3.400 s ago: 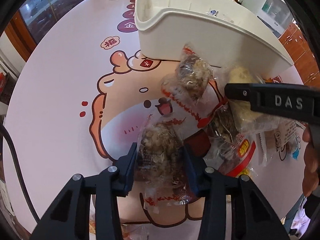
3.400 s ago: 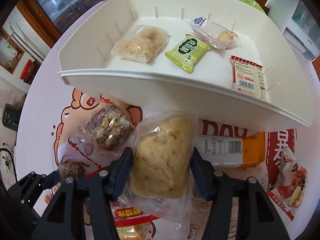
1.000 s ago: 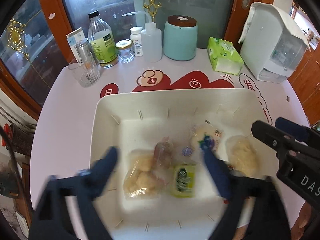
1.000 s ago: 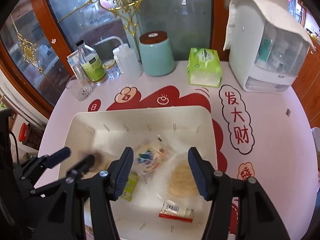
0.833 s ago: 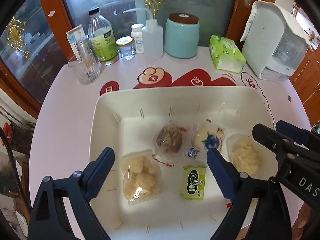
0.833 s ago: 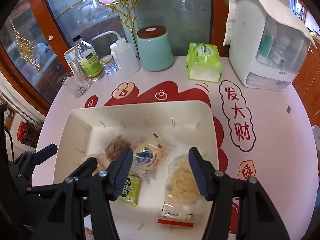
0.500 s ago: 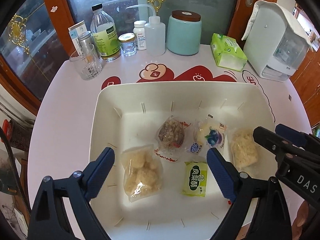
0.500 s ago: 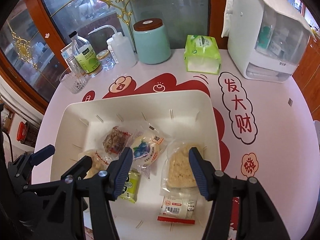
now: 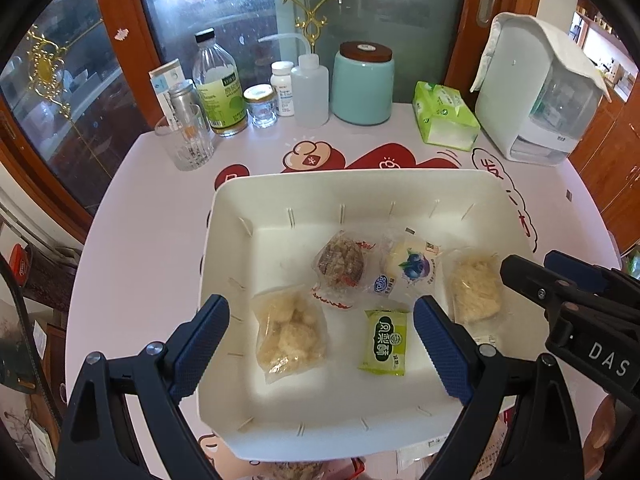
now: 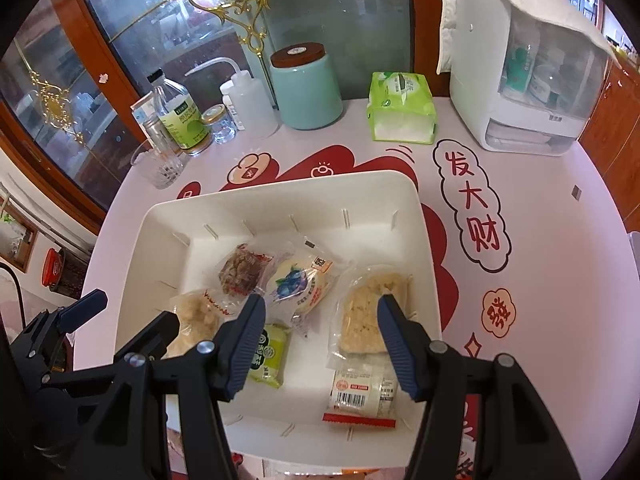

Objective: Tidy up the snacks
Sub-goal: 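Withdraw both tools from the tray back toward the snack pile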

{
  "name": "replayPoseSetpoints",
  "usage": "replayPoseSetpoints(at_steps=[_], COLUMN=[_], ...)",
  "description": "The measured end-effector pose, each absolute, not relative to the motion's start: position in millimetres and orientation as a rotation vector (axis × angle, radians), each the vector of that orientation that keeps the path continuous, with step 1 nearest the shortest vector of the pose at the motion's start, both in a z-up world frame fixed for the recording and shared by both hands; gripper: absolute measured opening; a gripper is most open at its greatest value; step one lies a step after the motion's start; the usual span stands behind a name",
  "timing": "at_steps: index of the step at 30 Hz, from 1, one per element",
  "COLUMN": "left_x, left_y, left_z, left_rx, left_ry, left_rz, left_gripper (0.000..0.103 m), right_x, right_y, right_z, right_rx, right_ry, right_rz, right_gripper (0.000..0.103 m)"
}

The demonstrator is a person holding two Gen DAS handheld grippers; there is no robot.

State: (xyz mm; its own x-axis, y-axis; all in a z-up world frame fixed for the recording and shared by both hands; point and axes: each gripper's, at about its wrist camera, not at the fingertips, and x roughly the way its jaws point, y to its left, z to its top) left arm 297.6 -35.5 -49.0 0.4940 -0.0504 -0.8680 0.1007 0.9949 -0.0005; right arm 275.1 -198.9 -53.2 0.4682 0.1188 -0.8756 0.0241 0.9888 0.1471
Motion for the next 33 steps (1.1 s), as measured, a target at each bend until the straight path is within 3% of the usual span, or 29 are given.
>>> replayPoseSetpoints(at_steps=[23,33], left_x=[173.6,118.7], left_y=[23.4,58.8], left_z=[32.8,17.1], left_rx=[0.026,0.017], left_ry=[0.82,0.834], left_rz=[-0.11,-0.098], left_gripper=[0.093,0.093], right_x=[164.4,110.5], right_y=[-157.9,-130.7], right_z=[16.7,11.9], right_rx=[0.167,0.122], right_ry=[0.929,0.93], right_rz=[0.167,0.218], right_gripper=[0.059,0.059])
